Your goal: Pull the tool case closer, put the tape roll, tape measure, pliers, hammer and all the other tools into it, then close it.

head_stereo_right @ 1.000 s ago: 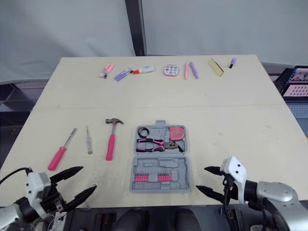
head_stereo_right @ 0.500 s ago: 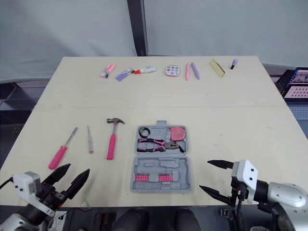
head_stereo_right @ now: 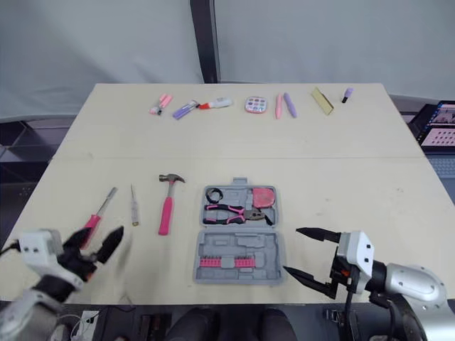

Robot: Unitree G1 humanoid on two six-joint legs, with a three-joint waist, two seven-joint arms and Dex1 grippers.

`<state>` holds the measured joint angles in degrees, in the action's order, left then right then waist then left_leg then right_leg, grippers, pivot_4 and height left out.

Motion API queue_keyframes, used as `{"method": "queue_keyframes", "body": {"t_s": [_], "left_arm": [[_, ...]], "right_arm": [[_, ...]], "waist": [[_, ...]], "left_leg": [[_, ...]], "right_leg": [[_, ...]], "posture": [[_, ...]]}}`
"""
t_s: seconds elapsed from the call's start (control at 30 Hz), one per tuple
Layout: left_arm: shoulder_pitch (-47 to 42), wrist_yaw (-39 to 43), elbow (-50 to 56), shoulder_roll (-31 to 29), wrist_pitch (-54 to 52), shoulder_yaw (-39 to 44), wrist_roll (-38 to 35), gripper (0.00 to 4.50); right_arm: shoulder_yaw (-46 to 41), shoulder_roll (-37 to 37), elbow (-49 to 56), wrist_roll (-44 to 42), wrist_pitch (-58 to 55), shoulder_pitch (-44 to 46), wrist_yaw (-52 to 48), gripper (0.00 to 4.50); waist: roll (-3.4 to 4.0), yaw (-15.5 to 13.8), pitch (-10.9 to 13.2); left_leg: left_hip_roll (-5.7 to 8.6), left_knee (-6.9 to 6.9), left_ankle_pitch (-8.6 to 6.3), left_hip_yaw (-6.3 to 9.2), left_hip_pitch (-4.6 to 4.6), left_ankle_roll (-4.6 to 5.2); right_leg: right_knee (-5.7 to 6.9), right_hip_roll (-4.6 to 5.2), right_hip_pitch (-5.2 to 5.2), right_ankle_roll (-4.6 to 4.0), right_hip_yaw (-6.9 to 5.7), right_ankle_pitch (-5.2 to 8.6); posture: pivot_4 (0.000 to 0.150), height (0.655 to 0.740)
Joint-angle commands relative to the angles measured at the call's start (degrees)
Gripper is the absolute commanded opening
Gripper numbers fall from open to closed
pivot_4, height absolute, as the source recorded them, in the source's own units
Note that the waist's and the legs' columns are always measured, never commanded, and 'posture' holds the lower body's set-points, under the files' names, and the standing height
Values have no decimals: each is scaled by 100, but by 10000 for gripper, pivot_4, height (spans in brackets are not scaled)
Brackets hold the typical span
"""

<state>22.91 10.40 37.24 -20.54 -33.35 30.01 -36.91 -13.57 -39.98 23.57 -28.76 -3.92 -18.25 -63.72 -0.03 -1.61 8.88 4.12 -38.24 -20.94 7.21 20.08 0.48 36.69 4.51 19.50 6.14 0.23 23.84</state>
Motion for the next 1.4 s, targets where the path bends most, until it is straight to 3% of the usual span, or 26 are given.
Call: {"method": "queue_keyframes", "body": {"t_s": [0.03, 0.2, 0.4, 0.53, 0.9, 1.4], "left_arm": [[-562, -518, -124, -150, -561, -94, -5, 45000], [-1676, -1308, -670, -177, -1414, -326, 291, 45000], [-2156, -1609, -917, -106, -1985, -422, 401, 45000], [-2633, -2051, -1296, -76, -2395, -755, 904, 45000], [-3645, -2190, -1711, 254, -2852, -1036, 1350, 45000], [-3971, -2070, -2362, 221, -2959, -912, 1918, 45000]], "right_arm": [[58, 52, 188, -8, 14, 9, 142, 44913], [115, 35, 259, 86, -61, 16, 381, 44913], [93, -24, 321, 151, -136, -27, 539, 44913], [110, -37, 382, 193, -190, -53, 643, 44913], [195, 1, 439, 275, -267, -19, 807, 44913], [133, -37, 556, 316, -415, -131, 908, 44913]], "waist": [[-1, 11, -1], [-3, 13, -2], [-4, 33, -2], [-5, 4, -3], [-7, 19, -4], [-8, 7, -4]], "left_leg": [[2, 2, -1, 0, 0, 1], [5, -8, -1, -1, -1, 2], [4, -3, -1, -4, 0, 2], [7, -15, -1, -2, 0, 1], [11, -21, -1, -1, 3, 2], [12, -30, -1, 0, 5, 1]], "right_leg": [[11, 1, 0, 0, 1, 0], [21, 1, 7, 0, 1, 0], [50, -1, 15, 0, 3, 0], [58, 1, 14, 0, 4, 0], [78, 2, 21, 0, 5, 0], [91, 3, 28, 0, 6, 0]], "posture": [[1500, 7400], [1500, 7400], [1500, 7400], [1500, 7400], [1500, 7400], [1500, 7400]]}}
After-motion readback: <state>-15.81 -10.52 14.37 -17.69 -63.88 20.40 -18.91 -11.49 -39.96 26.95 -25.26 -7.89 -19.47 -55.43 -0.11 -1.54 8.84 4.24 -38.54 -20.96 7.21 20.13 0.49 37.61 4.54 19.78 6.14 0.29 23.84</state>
